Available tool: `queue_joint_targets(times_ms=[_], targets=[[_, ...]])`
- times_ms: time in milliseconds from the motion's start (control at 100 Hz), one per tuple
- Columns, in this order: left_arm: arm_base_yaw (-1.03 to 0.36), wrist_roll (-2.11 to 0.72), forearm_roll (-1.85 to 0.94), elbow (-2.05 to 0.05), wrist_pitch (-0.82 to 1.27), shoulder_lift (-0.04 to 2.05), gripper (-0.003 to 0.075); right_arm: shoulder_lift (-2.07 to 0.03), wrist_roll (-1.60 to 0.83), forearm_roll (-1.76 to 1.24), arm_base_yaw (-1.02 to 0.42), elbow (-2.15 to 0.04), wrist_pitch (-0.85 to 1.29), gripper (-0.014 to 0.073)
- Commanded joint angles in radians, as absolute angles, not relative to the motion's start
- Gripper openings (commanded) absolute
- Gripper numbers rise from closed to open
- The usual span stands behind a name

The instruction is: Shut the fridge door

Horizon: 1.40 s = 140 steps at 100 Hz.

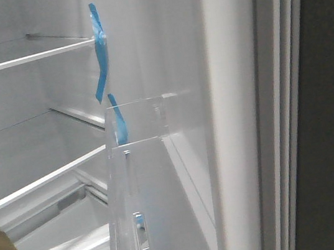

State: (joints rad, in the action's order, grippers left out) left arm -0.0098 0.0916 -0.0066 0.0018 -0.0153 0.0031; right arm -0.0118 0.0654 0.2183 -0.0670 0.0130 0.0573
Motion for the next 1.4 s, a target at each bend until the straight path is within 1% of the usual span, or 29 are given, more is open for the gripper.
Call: queue_joint_targets(times_ms=[0, 1050, 1160, 1390], targets=[[-0.020, 0.095, -0.008, 0.030, -0.092, 0.022, -0.0021, -0.035, 0.064, 0.228, -0.068, 0.023, -0.018, -0.0076], [-0.020, 0.095, -0.008, 0.030, -0.092, 0.022, -0.0020, -0.035, 0.064, 0.228, -0.068, 0.023, -0.018, -0.0076], [-0.020, 0.095, -0.008, 0.030, -0.092, 0.022, -0.0021, -0.035, 0.064, 0.196, -0.068, 0.023, -0.056, -0.0076], [-0.020, 0.095, -0.008, 0.030, -0.092, 0.022, -0.0020, -0.102, 0.064, 0.129, -0.068, -0.095, -0.084, -0.0076]])
